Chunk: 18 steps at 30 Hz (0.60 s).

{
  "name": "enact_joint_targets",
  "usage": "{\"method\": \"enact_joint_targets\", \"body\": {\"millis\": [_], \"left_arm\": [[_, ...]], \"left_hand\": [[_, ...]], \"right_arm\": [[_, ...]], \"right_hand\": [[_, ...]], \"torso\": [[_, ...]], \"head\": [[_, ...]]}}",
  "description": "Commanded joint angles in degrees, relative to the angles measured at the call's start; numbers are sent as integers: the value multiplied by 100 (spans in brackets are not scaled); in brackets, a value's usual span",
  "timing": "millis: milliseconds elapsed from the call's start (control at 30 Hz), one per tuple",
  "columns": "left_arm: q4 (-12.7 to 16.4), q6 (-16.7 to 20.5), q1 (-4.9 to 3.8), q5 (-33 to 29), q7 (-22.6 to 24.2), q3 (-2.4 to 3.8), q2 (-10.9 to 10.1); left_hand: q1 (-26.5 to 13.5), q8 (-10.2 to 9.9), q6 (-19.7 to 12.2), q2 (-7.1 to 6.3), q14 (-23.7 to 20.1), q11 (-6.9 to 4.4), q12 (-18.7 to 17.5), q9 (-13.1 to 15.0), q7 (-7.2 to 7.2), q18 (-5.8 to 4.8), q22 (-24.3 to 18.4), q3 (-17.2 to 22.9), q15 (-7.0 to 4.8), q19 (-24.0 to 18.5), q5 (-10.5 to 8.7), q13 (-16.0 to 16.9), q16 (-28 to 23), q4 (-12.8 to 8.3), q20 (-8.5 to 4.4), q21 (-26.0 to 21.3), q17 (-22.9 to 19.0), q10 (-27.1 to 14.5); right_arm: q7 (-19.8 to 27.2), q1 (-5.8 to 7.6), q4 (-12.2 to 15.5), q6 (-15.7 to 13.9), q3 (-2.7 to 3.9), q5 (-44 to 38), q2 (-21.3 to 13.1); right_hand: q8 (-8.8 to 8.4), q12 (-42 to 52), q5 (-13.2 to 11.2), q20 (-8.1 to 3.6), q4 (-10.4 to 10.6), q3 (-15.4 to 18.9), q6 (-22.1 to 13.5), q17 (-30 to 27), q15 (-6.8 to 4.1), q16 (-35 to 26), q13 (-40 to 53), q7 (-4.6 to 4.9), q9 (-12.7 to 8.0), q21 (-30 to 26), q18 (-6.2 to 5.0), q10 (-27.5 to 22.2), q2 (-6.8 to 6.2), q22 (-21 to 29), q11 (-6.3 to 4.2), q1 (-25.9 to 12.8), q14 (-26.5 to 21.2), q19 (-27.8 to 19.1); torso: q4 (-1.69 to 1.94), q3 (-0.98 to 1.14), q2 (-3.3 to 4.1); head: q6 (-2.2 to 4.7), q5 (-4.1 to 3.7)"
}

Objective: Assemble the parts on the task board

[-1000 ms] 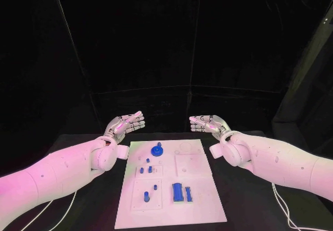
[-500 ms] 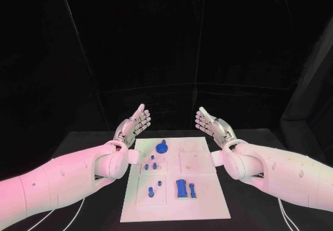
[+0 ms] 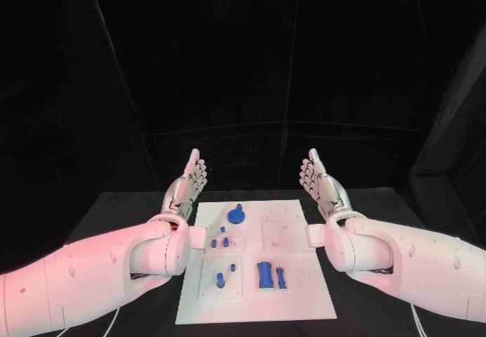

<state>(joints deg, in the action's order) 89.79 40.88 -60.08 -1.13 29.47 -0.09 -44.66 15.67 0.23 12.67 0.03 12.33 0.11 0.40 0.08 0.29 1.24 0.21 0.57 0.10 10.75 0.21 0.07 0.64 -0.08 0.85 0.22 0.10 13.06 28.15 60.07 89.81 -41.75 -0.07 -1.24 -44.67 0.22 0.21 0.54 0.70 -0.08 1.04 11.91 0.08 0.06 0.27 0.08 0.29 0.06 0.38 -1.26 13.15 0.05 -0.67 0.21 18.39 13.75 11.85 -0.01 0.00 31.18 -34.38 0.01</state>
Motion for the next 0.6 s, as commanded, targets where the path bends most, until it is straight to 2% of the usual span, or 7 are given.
{"method": "enact_joint_targets", "body": {"millis": [33,467,500,533,567,600], "left_arm": [[16,324,-8,113,32,9,-3],[16,324,-8,113,32,9,-3],[16,324,-8,113,32,9,-3],[16,324,-8,113,32,9,-3],[16,324,-8,113,32,9,-3],[16,324,-8,113,32,9,-3]], "left_hand": [[-499,-23,-405,-3,-391,-11,-40,-8,-29,-124,-21,-57,-10,-342,-21,-7,-64,8,-85,-22,-10,-420],[-939,-23,-764,-3,-743,-11,-40,-8,-29,-124,-21,-57,-10,-638,-21,-7,-64,8,-85,-22,-10,-784],[-1048,-23,-852,-3,-831,-11,-40,-8,-29,-124,-21,-57,-10,-1075,-21,-7,-64,8,-85,-22,-10,-878],[-1138,-23,-1267,-3,-1233,-11,-40,-8,-29,-124,-21,-57,-10,-1075,-21,-7,-64,8,-85,-22,-10,-1306],[-1567,-23,-1267,-3,-1233,-11,-40,-8,-29,-124,-21,-57,-10,-1075,-21,-7,-64,8,-85,-22,-10,-1306],[-1567,-23,-1267,-3,-1233,-11,-40,-8,-29,-124,-21,-57,-10,-1075,-21,-7,-64,8,-85,-22,-10,-1306]], "right_arm": [[165,9,14,-237,7,124,-2],[165,9,14,-237,7,124,-2],[165,9,14,-237,7,124,-2],[165,9,14,-237,7,124,-2],[165,9,14,-237,7,124,-2],[165,9,14,-237,7,124,-2]], "right_hand": [[-22,-21,-54,-70,8,-104,-377,-8,-6,-27,-8,-29,-6,-38,126,-417,-5,67,-21,-584,-438,-374],[-22,-21,-54,-70,8,-104,-707,-8,-6,-27,-8,-29,-6,-38,126,-794,-5,67,-21,-1104,-831,-707],[-22,-21,-54,-70,8,-104,-725,-8,-6,-27,-8,-29,-6,-38,126,-793,-5,67,-21,-1134,-846,-720],[-22,-21,-54,-70,8,-104,-748,-8,-6,-27,-8,-29,-6,-38,126,-824,-5,67,-21,-1166,-861,-737],[-22,-21,-54,-70,8,-104,-749,-8,-6,-27,-8,-29,-6,-38,126,-836,-5,67,-21,-1172,-890,-753],[-22,-21,-54,-70,8,-104,-1191,-8,-6,-27,-8,-29,-6,-38,126,-899,-5,67,-21,-1266,-957,-1185]], "torso": [[1,0,0],[1,0,0],[1,0,0],[1,0,0],[1,0,0],[1,0,0]], "head": [[0,-1],[0,-1],[0,-1],[0,-1],[0,-1],[0,-1]]}}
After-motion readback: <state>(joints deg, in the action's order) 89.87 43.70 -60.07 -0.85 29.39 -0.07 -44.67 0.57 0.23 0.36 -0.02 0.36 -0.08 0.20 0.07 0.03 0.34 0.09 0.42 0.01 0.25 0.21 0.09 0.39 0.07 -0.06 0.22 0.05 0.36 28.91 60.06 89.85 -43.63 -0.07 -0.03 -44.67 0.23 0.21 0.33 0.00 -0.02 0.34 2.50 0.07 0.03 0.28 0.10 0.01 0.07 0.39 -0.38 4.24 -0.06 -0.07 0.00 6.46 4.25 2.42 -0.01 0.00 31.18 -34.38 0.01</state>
